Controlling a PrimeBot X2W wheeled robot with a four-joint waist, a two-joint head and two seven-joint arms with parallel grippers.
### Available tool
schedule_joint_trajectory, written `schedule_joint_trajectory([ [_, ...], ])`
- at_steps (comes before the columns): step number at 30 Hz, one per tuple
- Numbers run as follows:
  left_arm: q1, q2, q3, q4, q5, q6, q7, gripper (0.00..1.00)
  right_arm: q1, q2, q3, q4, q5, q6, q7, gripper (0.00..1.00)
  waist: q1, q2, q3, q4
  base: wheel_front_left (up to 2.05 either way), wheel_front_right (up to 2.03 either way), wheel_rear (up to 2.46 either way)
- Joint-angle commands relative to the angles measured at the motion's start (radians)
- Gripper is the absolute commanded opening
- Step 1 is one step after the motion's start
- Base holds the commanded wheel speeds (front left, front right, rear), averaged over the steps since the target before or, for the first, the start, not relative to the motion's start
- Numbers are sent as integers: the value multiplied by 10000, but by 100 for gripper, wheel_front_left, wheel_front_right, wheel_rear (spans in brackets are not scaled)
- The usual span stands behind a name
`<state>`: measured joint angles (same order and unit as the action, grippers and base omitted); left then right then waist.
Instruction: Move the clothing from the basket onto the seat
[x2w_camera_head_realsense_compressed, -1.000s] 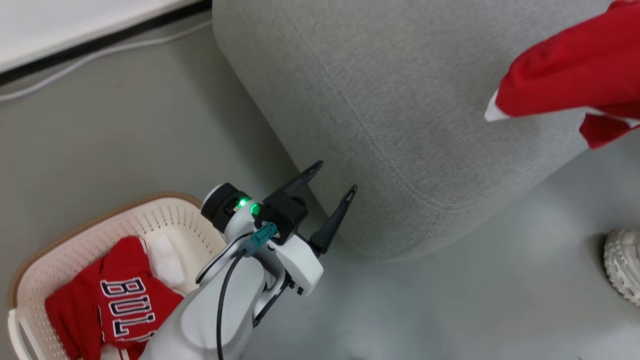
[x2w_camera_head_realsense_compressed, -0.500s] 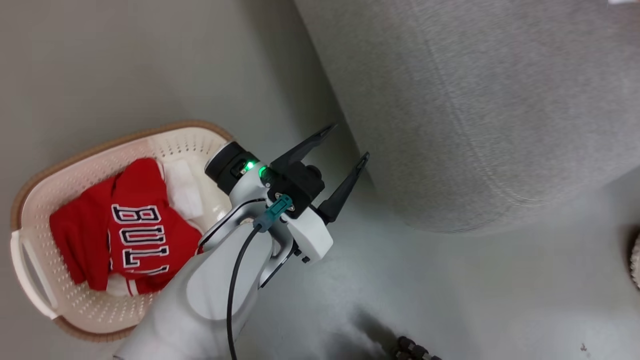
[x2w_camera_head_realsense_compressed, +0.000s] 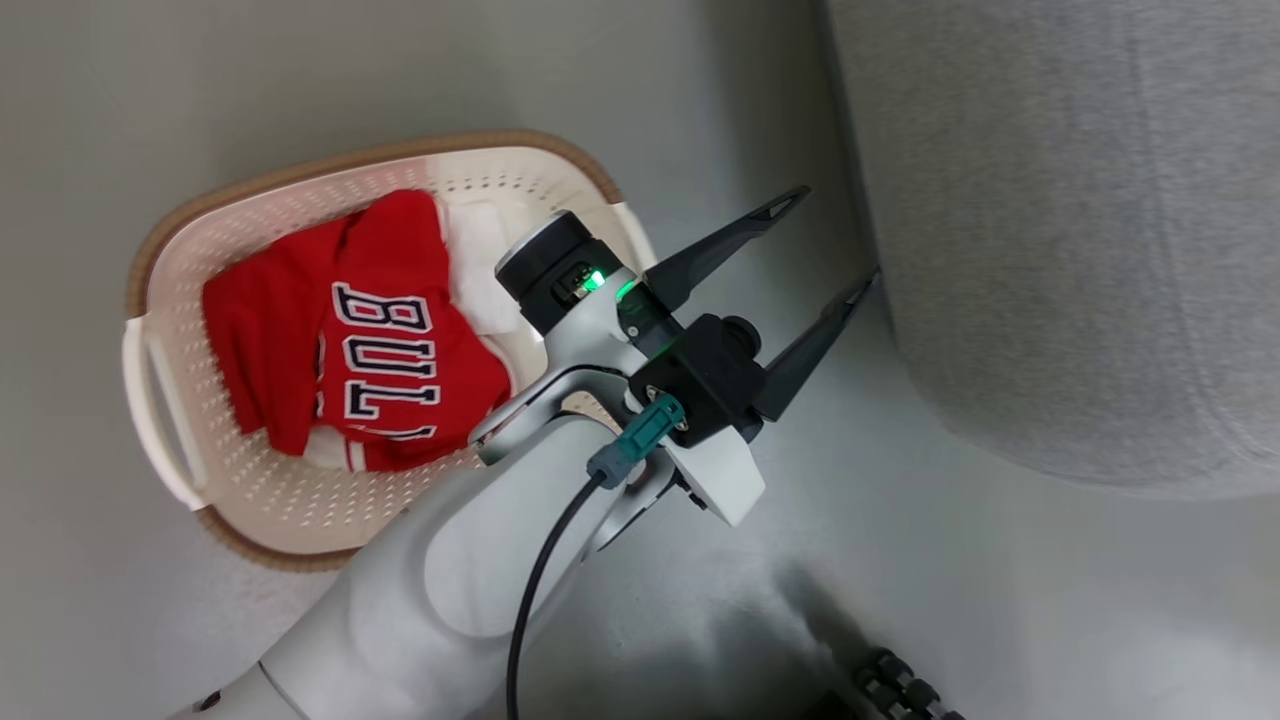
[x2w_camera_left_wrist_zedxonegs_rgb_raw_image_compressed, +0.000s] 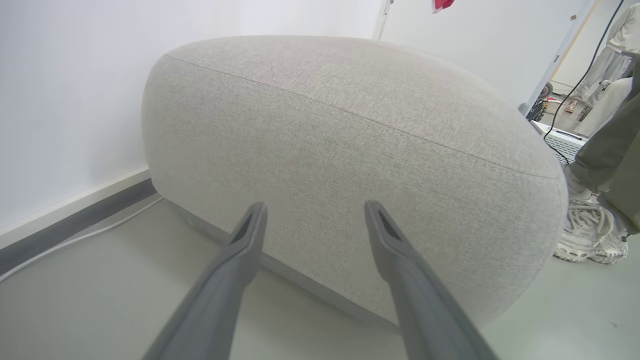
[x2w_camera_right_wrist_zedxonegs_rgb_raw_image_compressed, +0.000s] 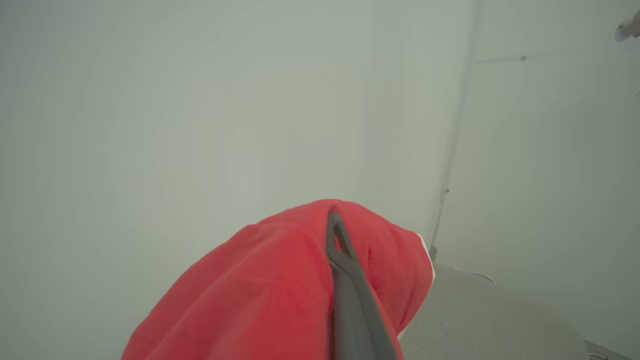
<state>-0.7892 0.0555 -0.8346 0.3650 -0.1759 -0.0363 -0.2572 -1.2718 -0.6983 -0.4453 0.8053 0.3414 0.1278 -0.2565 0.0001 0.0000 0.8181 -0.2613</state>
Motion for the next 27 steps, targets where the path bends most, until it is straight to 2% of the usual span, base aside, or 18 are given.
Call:
schedule_joint_trajectory([
  [1,-135,-52,32,-355,-66,135,-46,100,9,-479,-352,-108,-212,29,-53,0,0,0,296,459,0,0,0],
  [6,-135,-52,-247,-666,-112,321,-46,100,-131,-431,-1185,76,-741,29,-53,0,0,0,500,867,0,0,0],
  [9,-126,-52,-371,-795,-106,455,-46,100,11,-87,-1534,531,-1204,29,-53,0,0,0,617,1074,0,0,0],
  [15,-163,-52,-507,-855,-213,609,-46,100,444,928,-974,2108,-1036,29,-53,0,0,0,593,1187,0,0,0],
  [18,-205,-52,-575,-936,-349,649,-46,100,669,1058,-429,2559,-660,29,-53,0,0,0,409,1232,0,0,0],
  [19,-224,-52,-599,-979,-401,659,-46,100,720,1010,-229,2617,-490,29,-53,3,0,0,349,1256,0,0,0],
  [20,-239,-52,-626,-1015,-455,666,-46,100,767,948,-83,2613,-262,29,-53,38,0,0,280,1283,0,0,0],
  [21,-244,-52,-646,-1034,-508,670,-46,100,853,919,160,2607,-65,29,-53,100,0,0,193,1302,0,0,0],
  [27,-32,-52,-546,-1094,-789,710,-46,100,2445,762,1396,1692,1313,29,-53,100,0,0,-588,1392,0,0,0],
])
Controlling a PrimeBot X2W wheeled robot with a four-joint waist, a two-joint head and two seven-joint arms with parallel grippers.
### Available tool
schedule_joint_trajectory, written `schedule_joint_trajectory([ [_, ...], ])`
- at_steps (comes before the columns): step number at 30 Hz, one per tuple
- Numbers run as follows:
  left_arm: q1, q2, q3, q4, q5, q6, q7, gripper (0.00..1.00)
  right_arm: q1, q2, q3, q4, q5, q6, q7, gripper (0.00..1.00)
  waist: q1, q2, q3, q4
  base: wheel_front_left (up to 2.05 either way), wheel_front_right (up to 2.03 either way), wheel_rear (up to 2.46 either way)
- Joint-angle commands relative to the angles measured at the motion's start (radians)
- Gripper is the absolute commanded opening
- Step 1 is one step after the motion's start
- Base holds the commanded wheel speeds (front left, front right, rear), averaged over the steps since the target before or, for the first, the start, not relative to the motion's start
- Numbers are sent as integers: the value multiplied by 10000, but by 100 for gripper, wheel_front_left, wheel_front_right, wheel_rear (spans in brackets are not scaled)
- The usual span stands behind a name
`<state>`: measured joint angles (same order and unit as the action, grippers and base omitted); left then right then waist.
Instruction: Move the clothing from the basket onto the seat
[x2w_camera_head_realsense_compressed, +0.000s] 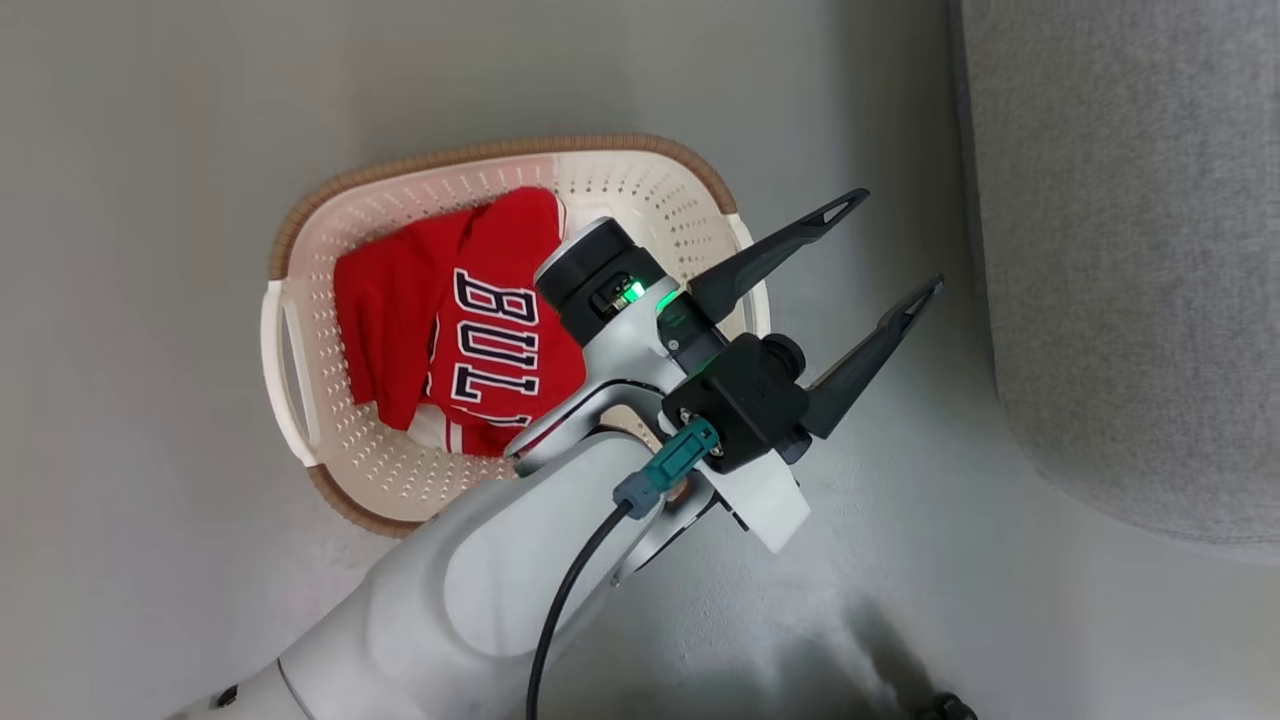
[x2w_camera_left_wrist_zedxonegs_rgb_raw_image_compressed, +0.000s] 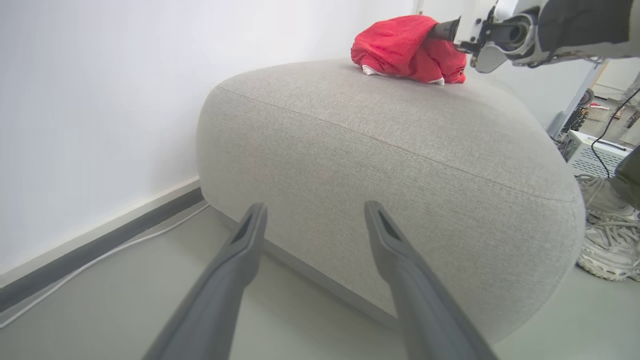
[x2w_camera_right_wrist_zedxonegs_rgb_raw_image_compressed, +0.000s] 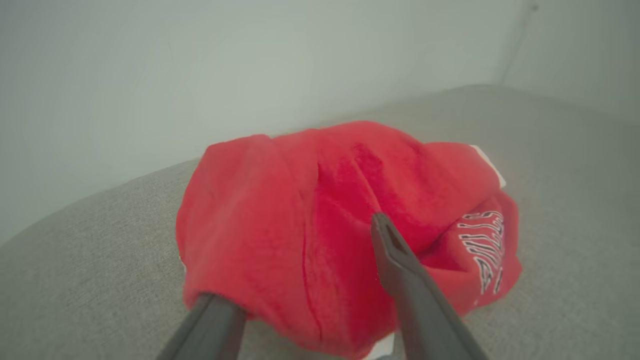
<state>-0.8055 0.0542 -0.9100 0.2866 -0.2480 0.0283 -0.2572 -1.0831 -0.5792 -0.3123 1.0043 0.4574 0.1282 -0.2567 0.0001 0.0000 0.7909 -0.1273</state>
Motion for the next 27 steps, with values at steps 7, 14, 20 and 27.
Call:
schedule_joint_trajectory([
  [7,925,-39,694,-325,-349,22,-46,100,2713,-405,831,-1628,1129,25,-51,100,-1,0,-1655,241,0,0,0],
  [14,1921,-39,1488,-309,-456,-121,-46,100,4105,-230,1285,-2822,1537,25,-51,100,-1,0,-2969,512,0,0,0],
  [20,2890,-39,2394,-252,-485,-222,-46,100,5038,222,1797,-3968,1381,25,-51,100,-1,0,-4012,798,0,0,0],
  [27,3734,-39,3444,-166,-443,-268,-46,100,5689,796,2665,-5058,1333,25,-51,100,-1,0,-4793,1052,0,0,0],
])
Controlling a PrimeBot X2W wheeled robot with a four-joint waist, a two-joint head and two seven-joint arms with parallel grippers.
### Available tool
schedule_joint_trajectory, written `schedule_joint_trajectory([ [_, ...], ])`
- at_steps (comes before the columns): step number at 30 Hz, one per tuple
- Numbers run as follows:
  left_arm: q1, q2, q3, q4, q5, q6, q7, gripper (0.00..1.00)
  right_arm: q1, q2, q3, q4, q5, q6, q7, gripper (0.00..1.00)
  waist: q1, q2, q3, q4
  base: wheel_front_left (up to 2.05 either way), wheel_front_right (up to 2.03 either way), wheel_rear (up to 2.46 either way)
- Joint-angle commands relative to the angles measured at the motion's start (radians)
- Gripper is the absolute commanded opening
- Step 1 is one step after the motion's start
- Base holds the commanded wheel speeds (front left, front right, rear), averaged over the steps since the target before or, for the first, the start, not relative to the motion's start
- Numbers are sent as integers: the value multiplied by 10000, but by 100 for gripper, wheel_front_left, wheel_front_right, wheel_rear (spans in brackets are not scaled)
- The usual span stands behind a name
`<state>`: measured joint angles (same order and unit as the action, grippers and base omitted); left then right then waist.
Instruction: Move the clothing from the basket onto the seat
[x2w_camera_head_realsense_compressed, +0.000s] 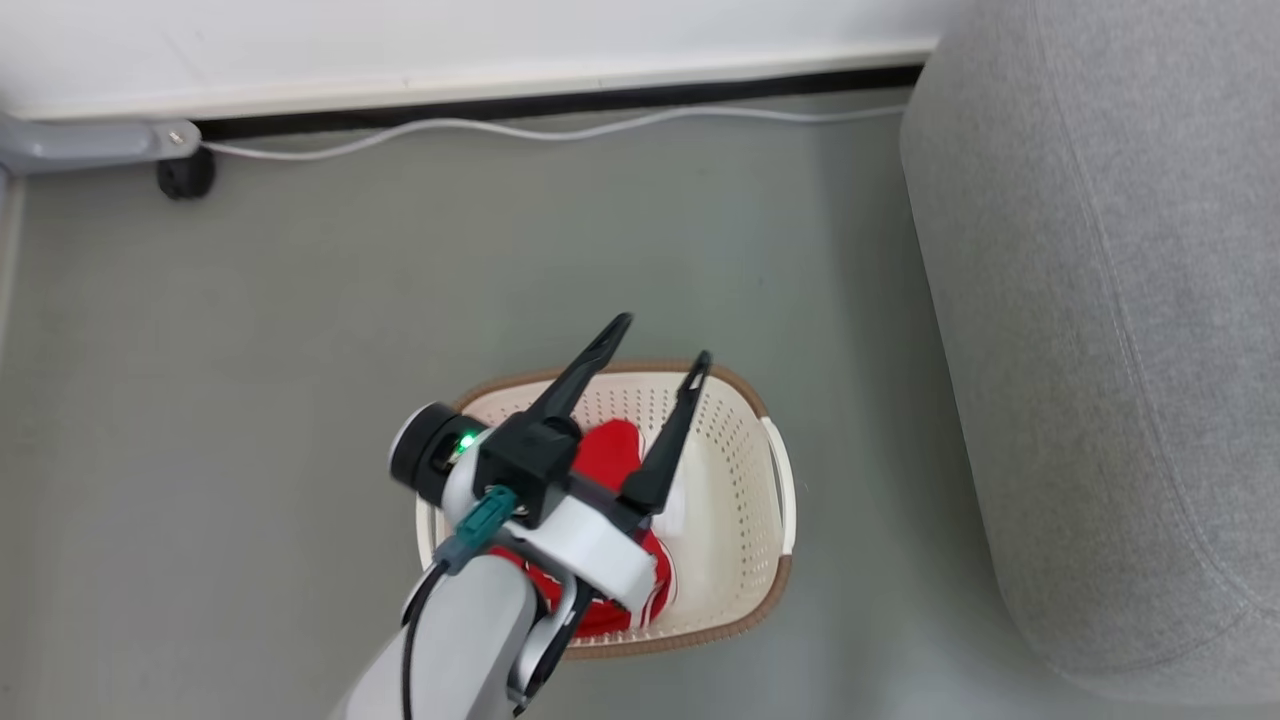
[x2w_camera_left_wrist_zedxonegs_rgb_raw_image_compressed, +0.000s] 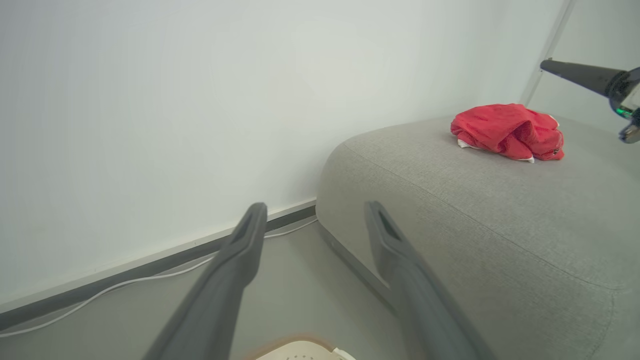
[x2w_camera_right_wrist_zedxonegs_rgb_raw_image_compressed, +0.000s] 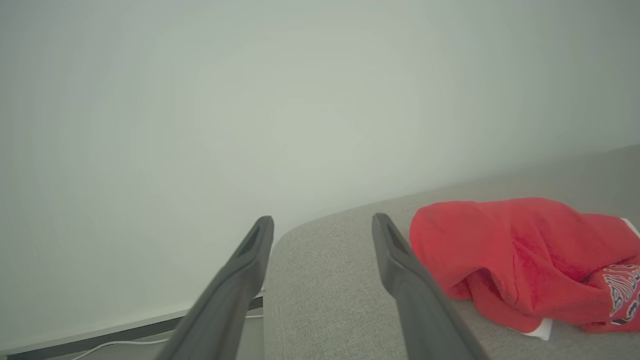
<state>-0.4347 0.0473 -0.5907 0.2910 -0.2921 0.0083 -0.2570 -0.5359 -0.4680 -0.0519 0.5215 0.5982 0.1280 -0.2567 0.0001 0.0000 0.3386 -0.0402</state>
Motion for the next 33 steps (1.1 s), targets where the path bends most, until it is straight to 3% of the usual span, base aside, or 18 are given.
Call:
schedule_joint_trajectory([
  [1,154,30,420,-188,20,-77,-48,100,293,-231,211,-379,-62,27,-51,100,-1,0,-383,217,0,0,0],
  [15,1846,30,3051,22,502,247,-48,100,1564,740,1872,-1553,-387,27,-51,100,-1,0,-1737,645,0,0,0],
  [24,2974,30,4569,41,976,131,-48,100,2708,1529,1899,-1926,-822,27,-51,100,-1,0,-2562,688,0,0,0],
  [33,3950,32,5738,-171,1438,316,-48,100,3805,2152,1722,-2321,-1422,27,-51,100,-1,0,-2996,816,0,0,0],
])
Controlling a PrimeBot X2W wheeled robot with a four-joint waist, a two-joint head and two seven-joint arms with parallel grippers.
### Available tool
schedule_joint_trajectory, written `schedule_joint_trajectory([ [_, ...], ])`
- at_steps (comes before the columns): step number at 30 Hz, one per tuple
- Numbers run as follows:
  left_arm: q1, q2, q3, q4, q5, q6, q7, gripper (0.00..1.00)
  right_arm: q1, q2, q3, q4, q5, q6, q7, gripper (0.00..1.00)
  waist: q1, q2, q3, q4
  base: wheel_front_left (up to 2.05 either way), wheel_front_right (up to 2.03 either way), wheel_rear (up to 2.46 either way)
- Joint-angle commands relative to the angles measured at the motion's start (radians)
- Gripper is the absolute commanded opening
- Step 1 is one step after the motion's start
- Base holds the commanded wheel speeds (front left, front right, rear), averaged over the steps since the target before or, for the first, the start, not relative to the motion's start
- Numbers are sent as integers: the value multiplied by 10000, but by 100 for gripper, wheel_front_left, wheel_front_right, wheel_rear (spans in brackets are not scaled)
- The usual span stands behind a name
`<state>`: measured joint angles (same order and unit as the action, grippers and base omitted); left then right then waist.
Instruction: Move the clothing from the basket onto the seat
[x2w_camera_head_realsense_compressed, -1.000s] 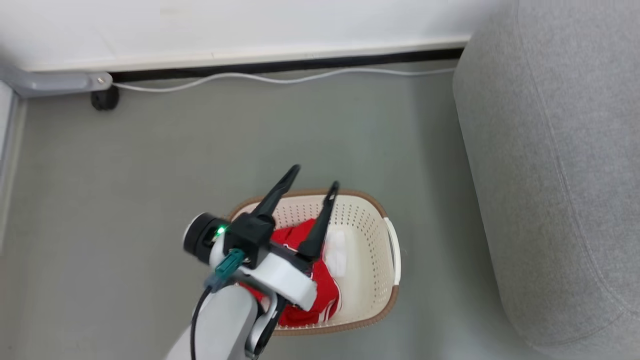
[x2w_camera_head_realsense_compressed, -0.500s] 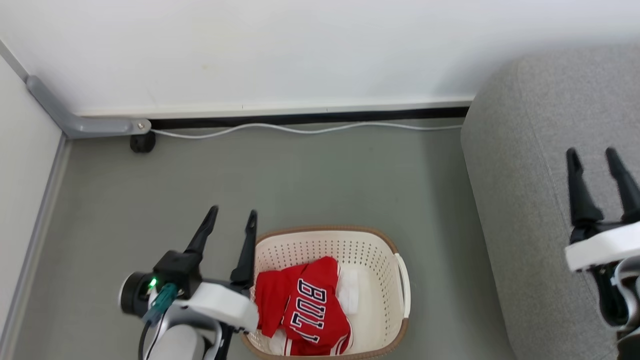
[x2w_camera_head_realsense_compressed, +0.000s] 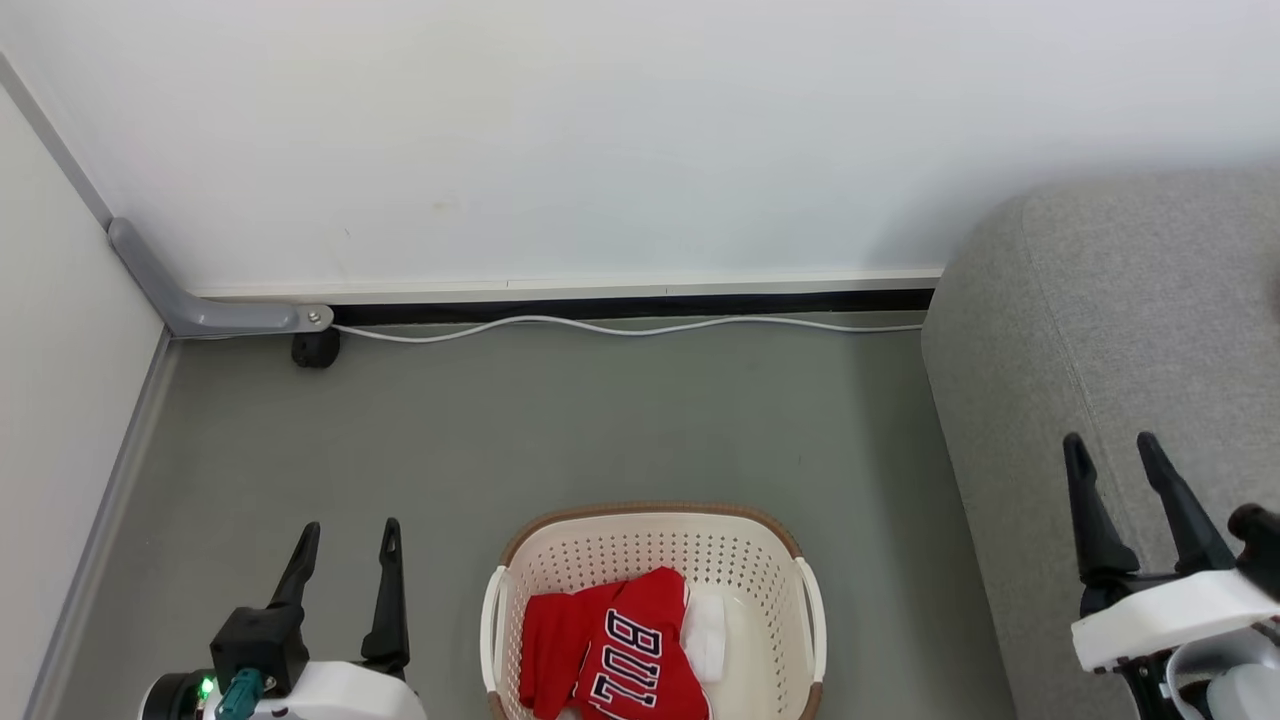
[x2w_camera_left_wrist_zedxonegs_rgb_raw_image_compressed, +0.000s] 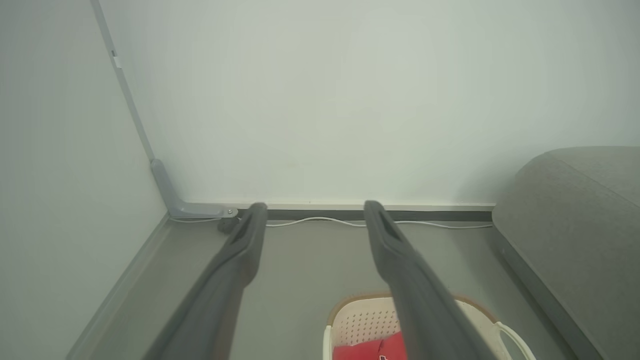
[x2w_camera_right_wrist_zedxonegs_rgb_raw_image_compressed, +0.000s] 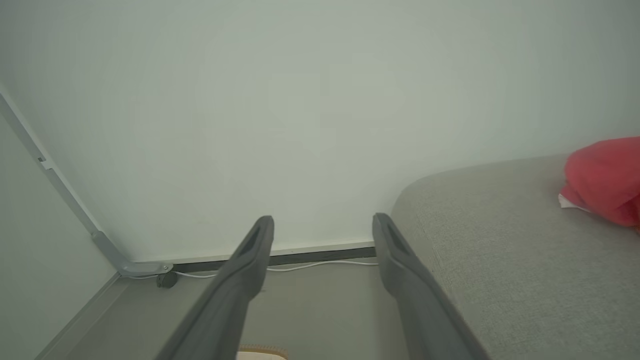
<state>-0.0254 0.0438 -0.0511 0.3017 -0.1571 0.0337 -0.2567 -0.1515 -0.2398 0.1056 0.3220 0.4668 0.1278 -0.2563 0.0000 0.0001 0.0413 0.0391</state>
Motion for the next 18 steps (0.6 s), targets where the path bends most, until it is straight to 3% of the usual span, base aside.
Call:
schedule_joint_trajectory([
  [1,-60,66,406,-301,105,48,-51,100,74,-81,121,-371,-171,29,-55,100,0,-1,-53,42,0,0,0],
  [18,1019,65,578,-384,139,-70,-51,100,1507,443,-492,-703,-741,29,-55,100,0,-1,-490,113,0,0,0],
])
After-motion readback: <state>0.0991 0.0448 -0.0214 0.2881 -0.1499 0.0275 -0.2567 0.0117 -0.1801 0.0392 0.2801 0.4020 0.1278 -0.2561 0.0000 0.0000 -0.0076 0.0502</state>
